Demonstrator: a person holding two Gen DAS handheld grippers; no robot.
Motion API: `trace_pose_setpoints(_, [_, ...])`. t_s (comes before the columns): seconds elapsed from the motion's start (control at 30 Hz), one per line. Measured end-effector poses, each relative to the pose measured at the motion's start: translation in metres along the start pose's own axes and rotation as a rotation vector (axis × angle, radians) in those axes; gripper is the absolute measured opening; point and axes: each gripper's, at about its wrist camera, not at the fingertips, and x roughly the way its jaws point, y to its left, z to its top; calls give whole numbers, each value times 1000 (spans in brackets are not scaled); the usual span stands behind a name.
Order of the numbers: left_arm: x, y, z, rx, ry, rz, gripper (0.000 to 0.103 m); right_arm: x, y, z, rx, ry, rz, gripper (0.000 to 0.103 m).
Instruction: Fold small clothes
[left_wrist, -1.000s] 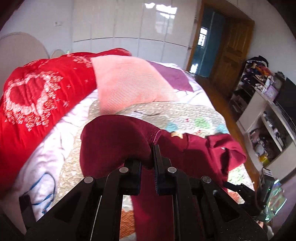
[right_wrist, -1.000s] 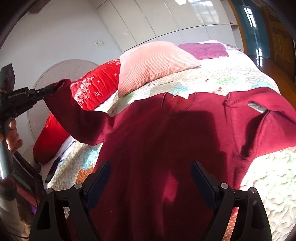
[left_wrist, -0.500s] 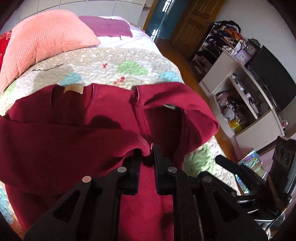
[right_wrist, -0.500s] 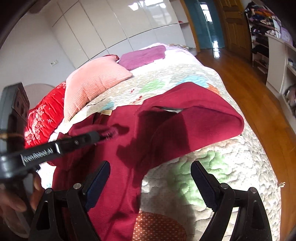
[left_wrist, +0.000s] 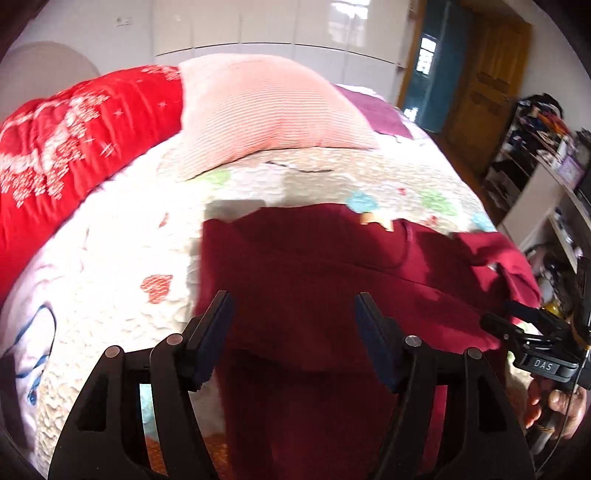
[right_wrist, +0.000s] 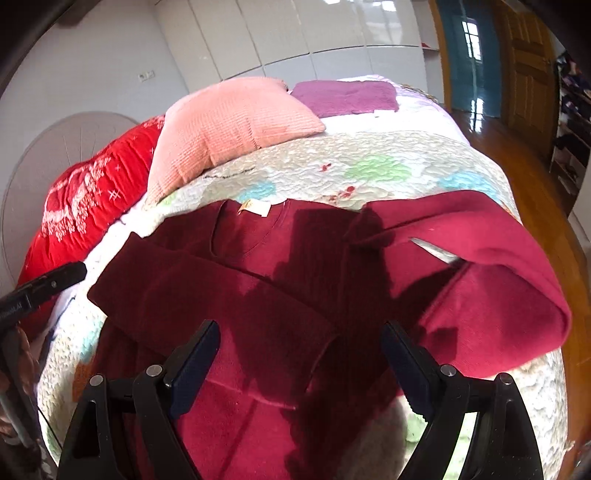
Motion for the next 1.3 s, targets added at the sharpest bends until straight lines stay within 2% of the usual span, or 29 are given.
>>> trace_pose_setpoints(0.07, [19, 20, -8, -30, 40, 41, 68, 21, 9, 1, -73, 43, -34, 87])
trace_pose_setpoints(0.1, [28, 28, -14, -33, 71, 55, 68, 29, 13, 0, -106, 63, -47, 81])
trace_pose_setpoints(0.13, [37, 32, -22, -32, 102, 66, 68, 35, 17, -3, -138, 75, -52, 59])
trace_pose_setpoints(0.2, [53, 39, -37, -31, 152, 69, 68, 32, 27, -6, -211, 34, -72, 42])
trace_pose_setpoints(0.23, [57, 40, -43, -33, 167, 66, 68, 28, 31, -5, -239, 14, -61, 12])
trace_pose_setpoints(0.27, [59, 41, -48, -41, 167, 58, 68, 24, 33, -2, -243, 4, -62, 4])
trace_pose_setpoints(0.4, [58, 43, -53, -76, 149, 39, 68, 9, 34, 19, -235, -102, -113, 5])
trace_pose_setpoints(0.43, [58, 42, -54, -76, 144, 42, 68, 13, 33, 22, -228, -103, -123, 5])
trace_pose_setpoints(0.5, [59, 39, -54, -66, 140, 53, 68, 31, 32, 24, -248, -110, -229, 5])
trace_pose_setpoints(0.57, [56, 39, -51, -72, 140, 65, 68, 54, 22, 24, -250, -43, -320, 5])
trace_pose_setpoints(0.6, [52, 39, -50, -74, 132, 71, 68, 58, 14, 23, -218, -3, -295, 5])
trace_pose_setpoints(0.67, [38, 37, -47, -59, 86, 88, 68, 38, 0, 23, -130, -36, -203, 6])
trace_pose_setpoints(0.77, [18, 30, -38, -35, 5, 113, 68, 6, -4, 22, -91, -72, -132, 17])
trace_pose_setpoints(0.83, [18, 23, -29, -30, -4, 98, 68, -7, 1, 18, -79, -85, -54, 37])
trace_pose_setpoints(0.9, [25, 15, -26, -24, 11, 99, 68, -7, 6, 10, -80, -58, -1, 48])
trace_pose_setpoints(0.97, [37, 10, -28, -9, 31, 123, 68, 4, 11, 0, -96, -20, -4, 48])
trace_pose_setpoints(1.03, [52, 6, -35, 17, 65, 186, 68, 24, 12, -12, -121, 37, -58, 48])
trace_pose_setpoints(1.1, [65, 8, -44, 23, 105, 201, 68, 20, 14, -18, -155, 3, -61, 48])
trace_pose_setpoints(1.17, [64, 10, -48, 25, 84, 196, 68, 9, 8, -13, -145, 4, -41, 48])
trace_pose_setpoints(1.23, [61, 11, -45, 25, 95, 189, 68, -14, -9, -6, -93, -68, -25, 48])
trace_pose_setpoints(1.3, [51, 13, -41, -1, 74, 167, 68, -31, -26, 2, -67, -116, -68, 48])
